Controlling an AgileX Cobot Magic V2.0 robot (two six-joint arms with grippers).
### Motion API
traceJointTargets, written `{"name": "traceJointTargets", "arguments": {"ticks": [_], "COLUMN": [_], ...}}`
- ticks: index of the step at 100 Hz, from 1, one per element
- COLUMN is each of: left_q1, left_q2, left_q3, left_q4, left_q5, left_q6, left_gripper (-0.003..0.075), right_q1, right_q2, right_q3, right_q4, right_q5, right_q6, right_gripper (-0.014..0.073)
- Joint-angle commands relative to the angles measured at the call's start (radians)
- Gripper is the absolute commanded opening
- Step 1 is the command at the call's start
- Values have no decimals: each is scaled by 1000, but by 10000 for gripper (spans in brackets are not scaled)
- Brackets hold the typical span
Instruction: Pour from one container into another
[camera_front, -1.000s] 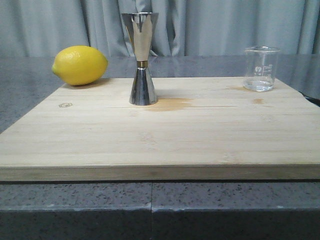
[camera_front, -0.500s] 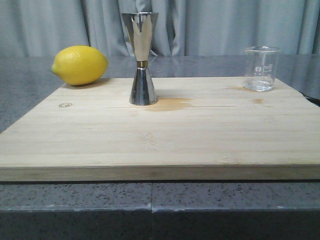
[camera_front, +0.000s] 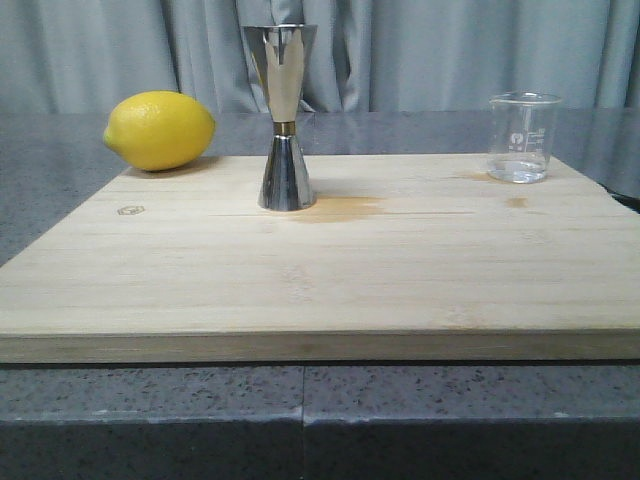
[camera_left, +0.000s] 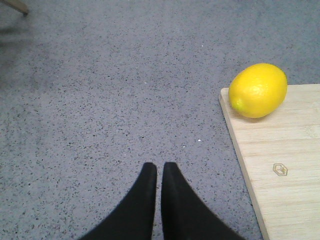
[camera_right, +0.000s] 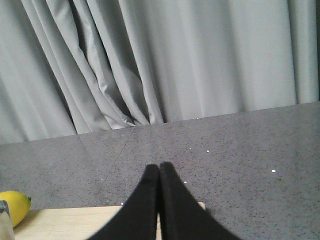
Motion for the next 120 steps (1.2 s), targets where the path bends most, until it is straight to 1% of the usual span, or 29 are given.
{"name": "traceJointTargets", "arguments": {"ticks": [1,37,46,51,65,94,105,120], "left_q1": [0,0,-2,0,21,52,61,71], "left_q2": [-3,-3,-20,-48,-187,-542,-655,-746], "left_q3": [-28,-28,6,40,172,539,643,730], "left_q4": [-22,-23,-26,-29,-11,0,0,0], "left_q5": [-73,-73,-100,-125,-260,-491,-531,-568], "left_q6": [-11,-11,-11,-11,-11,-11,-11,-11], "left_gripper": [-19,-19,-19,-19,-19,-19,-19,-19], "right_q1": [-4,-4,-4,-4,-4,-4,-4,-4], "right_q2": [-2,-2,-2,-2,-2,-2,-2,-2], "right_q3": [-25,-25,-25,-25,-25,-25,-25,-25], "right_q4": [-26,-26,-26,-26,-26,-26,-26,-26], "right_q5": [41,35,35,33,33,33,33,33], "right_q6": [-1,-1,-1,-1,-1,-1,-1,-1], "right_gripper": [-71,-71,-71,-71,-71,-71,-71,-71]}}
